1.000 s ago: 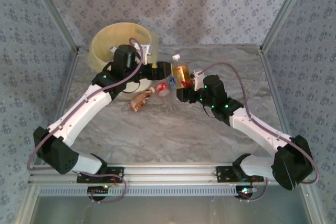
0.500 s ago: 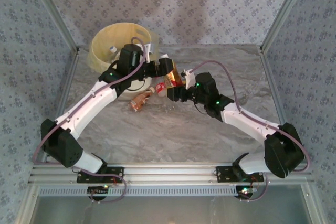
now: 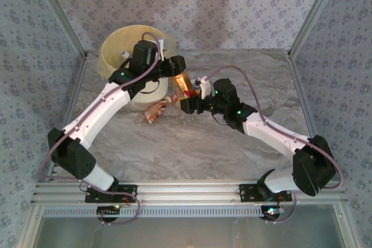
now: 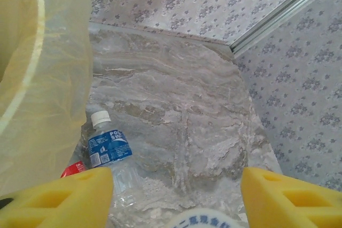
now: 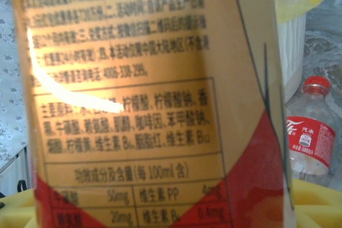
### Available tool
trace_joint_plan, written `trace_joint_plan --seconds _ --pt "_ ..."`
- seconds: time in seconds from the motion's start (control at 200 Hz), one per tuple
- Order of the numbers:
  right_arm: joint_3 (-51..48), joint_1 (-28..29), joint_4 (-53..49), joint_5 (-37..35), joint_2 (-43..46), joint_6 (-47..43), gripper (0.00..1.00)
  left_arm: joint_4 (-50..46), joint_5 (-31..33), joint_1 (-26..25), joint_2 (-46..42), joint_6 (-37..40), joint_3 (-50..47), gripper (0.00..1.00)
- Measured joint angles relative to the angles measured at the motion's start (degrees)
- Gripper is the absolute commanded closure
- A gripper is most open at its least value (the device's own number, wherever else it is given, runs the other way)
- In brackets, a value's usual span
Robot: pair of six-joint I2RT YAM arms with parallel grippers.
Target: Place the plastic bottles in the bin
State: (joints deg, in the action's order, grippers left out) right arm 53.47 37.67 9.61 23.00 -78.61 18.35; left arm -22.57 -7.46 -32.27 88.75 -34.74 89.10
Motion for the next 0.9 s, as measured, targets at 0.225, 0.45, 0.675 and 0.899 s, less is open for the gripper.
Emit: trace_joint_plan --seconds 0.225,0.45,0.675,0.899 --pt "1.25 0.48 -1.84 1.57 -1.9 -0.81 0.46 -1.38 1.11 0.02 1.36 0.83 0.66 0.61" --pt "1.44 0.57 -2.05 1.92 -2.29 -0.81 0.37 -1.68 -0.39 0.2 1.84 -0.55 1.36 0.71" --pt "1.44 0.44 -2.27 2.64 -2.29 -0.81 0.14 -1.66 -1.75 0.39 1.84 -0.59 1.36 0.73" --pt "1.55 -1.55 -4.48 5.6 -0.37 -2.47 0.0 -1.7 -2.4 0.39 2.14 -0.28 1.36 0.73"
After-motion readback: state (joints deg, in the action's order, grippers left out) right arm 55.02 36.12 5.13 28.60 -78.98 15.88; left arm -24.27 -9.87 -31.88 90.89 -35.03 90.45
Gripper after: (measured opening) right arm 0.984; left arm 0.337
